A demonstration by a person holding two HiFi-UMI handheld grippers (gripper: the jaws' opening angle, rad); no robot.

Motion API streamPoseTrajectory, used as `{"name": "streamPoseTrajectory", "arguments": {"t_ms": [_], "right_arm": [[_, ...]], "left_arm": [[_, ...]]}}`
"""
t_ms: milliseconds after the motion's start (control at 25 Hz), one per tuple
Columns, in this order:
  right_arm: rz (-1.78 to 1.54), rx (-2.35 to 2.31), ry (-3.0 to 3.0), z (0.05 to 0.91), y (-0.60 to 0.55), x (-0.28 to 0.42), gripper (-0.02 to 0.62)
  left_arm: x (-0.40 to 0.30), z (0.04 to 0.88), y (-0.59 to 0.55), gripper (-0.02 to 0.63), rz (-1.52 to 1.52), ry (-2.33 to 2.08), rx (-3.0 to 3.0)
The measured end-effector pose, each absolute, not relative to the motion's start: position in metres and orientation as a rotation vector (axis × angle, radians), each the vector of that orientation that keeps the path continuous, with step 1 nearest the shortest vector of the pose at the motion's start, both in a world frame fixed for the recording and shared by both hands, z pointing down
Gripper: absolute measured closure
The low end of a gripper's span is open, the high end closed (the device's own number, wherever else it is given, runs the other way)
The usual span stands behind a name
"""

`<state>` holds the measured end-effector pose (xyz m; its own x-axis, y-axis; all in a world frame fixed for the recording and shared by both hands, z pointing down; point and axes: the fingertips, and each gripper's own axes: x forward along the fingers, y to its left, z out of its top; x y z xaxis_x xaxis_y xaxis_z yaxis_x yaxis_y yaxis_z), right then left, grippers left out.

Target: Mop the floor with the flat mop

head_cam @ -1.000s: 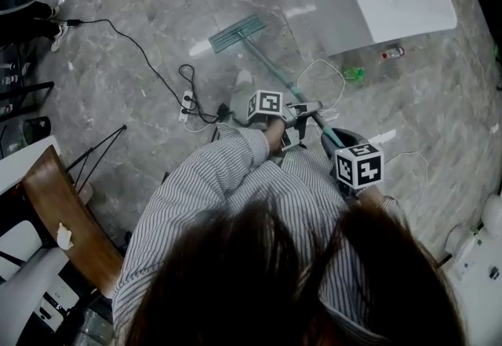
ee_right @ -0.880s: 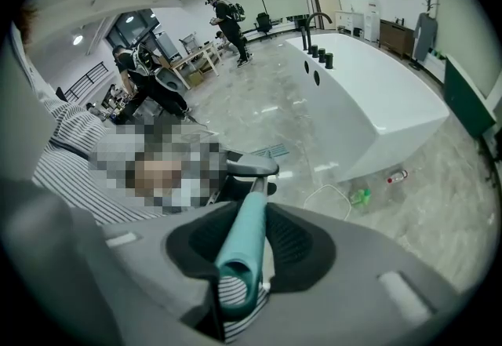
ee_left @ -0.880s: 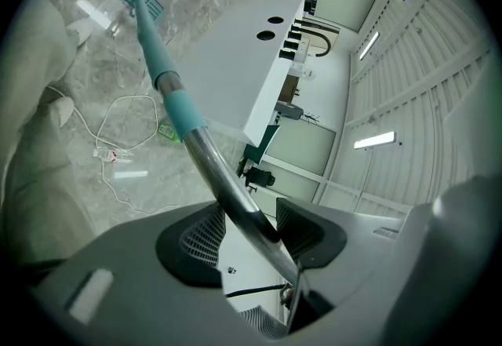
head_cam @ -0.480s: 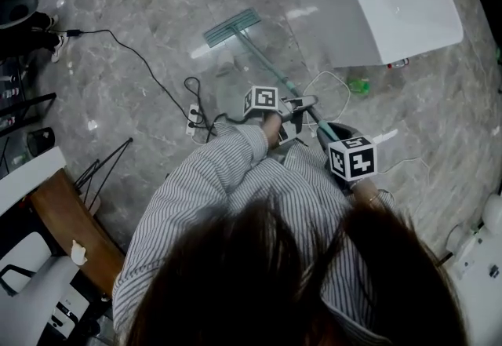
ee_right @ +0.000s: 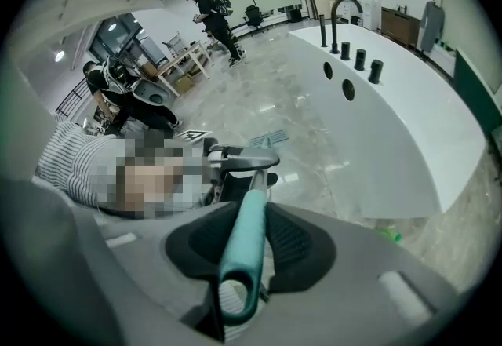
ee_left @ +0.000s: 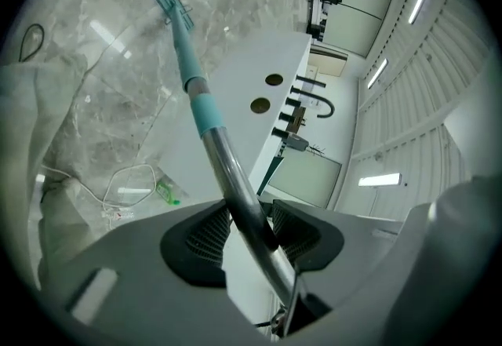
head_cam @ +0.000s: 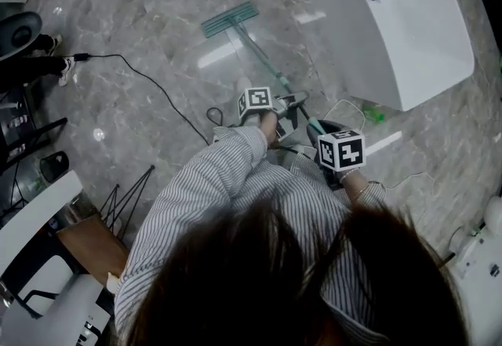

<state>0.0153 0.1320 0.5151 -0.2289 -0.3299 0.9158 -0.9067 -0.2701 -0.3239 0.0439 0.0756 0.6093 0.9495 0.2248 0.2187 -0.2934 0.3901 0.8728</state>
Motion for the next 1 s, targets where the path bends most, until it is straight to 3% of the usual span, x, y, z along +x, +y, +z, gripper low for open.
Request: {"name": "streamPoseTrajectory", "arguments": {"t_ms": [560,1000], "right_arm": [[1.496,1.571,-1.523,0.557,-0.207,0.013,0.479],[1.385,1.595,-1.502,0.557,-0.307,0.037,0.483]], "left_arm": [[0.043,0.65,-0.271,0.437,0.326,-0.203,1.226],[0.066,0.651,-0.376,0.436,0.273,-0.238,1.241]]}}
